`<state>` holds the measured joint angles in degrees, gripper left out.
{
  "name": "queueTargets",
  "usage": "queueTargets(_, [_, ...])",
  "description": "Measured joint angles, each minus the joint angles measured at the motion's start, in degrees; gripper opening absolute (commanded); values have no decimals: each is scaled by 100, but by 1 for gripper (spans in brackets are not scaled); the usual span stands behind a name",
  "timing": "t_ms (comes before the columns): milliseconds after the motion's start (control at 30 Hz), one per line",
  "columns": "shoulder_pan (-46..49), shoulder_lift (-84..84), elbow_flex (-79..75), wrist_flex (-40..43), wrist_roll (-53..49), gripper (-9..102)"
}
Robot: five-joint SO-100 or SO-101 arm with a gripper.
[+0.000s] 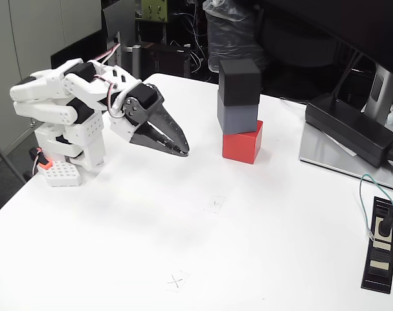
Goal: Stack the three blocks in an ordered color.
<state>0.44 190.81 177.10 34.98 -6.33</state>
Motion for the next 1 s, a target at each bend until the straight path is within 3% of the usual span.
queueTargets(500, [-35, -62, 0, 0, 0, -1])
queueTargets(800, [-35, -62, 0, 0, 1169, -1])
queueTargets(1000, [-35, -62, 0, 0, 1239, -1])
